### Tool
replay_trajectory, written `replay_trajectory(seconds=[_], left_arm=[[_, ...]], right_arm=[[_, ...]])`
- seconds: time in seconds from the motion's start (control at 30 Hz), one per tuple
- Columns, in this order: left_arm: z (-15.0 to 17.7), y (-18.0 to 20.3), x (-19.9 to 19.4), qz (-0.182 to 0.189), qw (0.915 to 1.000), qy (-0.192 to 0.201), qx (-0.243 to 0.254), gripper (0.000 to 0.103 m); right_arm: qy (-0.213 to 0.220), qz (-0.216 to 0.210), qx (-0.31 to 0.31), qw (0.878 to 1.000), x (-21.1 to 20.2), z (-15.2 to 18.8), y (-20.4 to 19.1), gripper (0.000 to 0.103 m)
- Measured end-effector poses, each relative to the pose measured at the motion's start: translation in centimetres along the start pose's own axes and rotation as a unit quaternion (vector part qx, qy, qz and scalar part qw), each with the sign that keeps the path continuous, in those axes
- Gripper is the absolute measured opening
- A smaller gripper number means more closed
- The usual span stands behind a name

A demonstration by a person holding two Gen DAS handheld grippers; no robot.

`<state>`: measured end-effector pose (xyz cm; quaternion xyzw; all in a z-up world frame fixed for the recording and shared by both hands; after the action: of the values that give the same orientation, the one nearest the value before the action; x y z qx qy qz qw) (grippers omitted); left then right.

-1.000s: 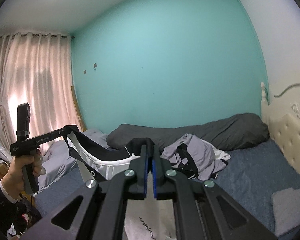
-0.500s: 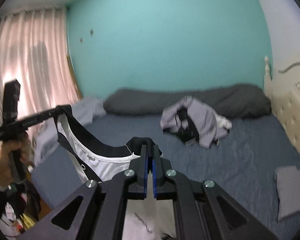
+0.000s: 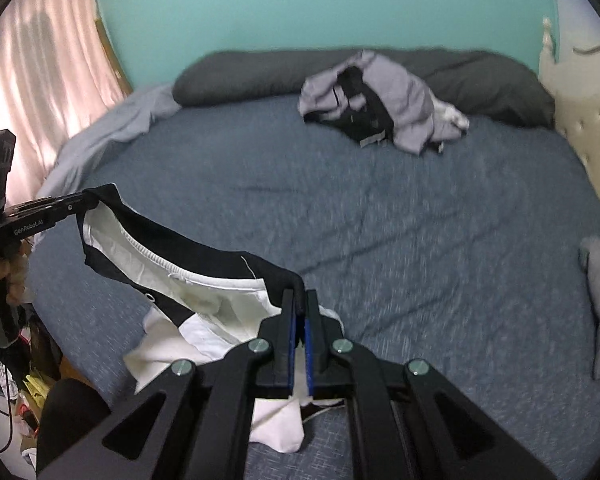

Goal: Fold clothes

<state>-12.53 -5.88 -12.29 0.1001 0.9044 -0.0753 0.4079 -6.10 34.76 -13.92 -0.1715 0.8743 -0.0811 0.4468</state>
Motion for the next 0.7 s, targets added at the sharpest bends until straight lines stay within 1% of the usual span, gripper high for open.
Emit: replay_trajectory(seconds=[0.13,0.33,0.43,0.7], left_arm=[[1.3,0.3,3.5,0.008,0.9994,-0.034,-0.004,0.005],[3.5,0.8,7.2,0.022,0.9974,-0.068,0.003,0.006],[4.6,0.8,8.2,0.025,0.9968,-0.076,-0.003,0.006],[6.4,0.8,9.6,0.028,0.9949,-0.097,0.002,0.006]], right_arm=[[-0.03,0.009,-0.003,0.999,3.1,1.3,0.9,0.003],[-0.075,0.013,-0.009,0.997,6.8,3.4,1.6,0.003],[-0.09,0.013,-0.005,0.996,8.0,4.1,2.1,0.003],[-0.121,0.015,-0.004,0.993,8.9,5.3,3.0,0.003]])
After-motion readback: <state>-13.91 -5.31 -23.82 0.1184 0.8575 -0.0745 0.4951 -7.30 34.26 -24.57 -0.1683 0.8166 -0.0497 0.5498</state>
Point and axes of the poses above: each gripper's, at about its wrist camera, not at the fingertips, and x roughly the way its jaws point, y to its right, z to its underside, the point moved 1 cm from there along x, roughly the way its jaws point, and after that the axes turned 14 degrees about x, right-handed, at the moved point
